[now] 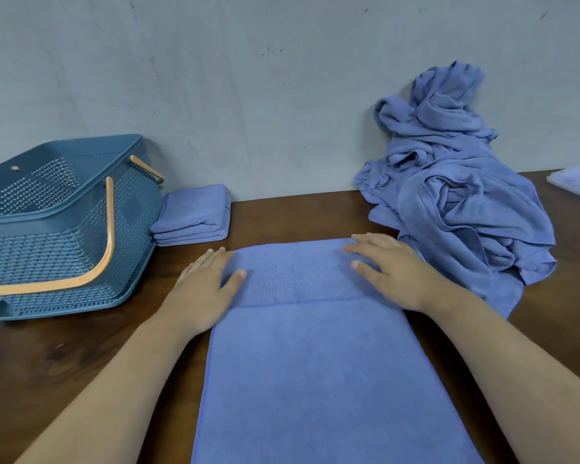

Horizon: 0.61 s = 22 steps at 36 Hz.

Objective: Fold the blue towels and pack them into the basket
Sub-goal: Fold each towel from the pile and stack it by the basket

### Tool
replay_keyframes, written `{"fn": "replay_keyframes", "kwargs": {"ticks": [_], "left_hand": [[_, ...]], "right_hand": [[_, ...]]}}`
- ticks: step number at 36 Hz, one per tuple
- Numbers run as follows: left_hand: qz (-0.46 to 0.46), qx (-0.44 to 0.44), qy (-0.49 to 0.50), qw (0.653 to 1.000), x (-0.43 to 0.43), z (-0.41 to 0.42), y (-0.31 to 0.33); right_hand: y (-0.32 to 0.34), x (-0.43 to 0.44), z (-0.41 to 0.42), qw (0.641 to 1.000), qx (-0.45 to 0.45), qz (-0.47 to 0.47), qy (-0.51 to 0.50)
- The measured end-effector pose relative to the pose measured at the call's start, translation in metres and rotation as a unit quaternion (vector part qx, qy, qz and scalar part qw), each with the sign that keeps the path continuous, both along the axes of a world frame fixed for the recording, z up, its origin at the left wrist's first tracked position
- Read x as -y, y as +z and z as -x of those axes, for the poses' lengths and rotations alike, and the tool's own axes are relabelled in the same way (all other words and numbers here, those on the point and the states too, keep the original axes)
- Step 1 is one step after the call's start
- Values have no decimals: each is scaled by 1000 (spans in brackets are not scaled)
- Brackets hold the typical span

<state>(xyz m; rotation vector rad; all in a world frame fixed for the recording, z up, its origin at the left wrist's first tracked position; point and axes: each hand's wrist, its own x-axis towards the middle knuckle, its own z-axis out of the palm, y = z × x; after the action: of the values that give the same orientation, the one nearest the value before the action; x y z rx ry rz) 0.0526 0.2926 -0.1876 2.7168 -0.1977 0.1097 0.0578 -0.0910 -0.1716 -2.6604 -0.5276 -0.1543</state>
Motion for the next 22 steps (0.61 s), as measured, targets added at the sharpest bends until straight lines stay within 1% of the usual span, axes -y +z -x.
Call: {"fn": "replay_keyframes", "kwargs": {"ticks": [2, 4, 5, 8, 11, 16, 20, 22], "left_hand": [[16, 46, -6, 999, -4, 5, 4], [45, 86, -33, 995, -9, 11, 11], [66, 87, -50, 993, -12, 14, 15], [89, 24, -105, 990, -18, 23, 26], [59, -46, -143, 987, -21, 28, 31], [28, -67, -123, 990, -24, 31, 32], [-28, -72, -89, 993, -25, 30, 31], [-42, -78, -88, 992, -24, 29, 32]], "right_hand": [[8, 6, 3, 999, 28, -36, 27], [13, 14, 8, 998, -10, -51, 33], [15, 18, 11, 997, -39, -54, 38], [20, 25, 17, 992, -103, -47, 46], [25, 28, 19, 988, -144, -42, 36], [26, 29, 20, 986, -165, -1, 22], [26, 29, 19, 984, -175, 35, 9], [26, 29, 20, 983, -175, 52, 8]]}}
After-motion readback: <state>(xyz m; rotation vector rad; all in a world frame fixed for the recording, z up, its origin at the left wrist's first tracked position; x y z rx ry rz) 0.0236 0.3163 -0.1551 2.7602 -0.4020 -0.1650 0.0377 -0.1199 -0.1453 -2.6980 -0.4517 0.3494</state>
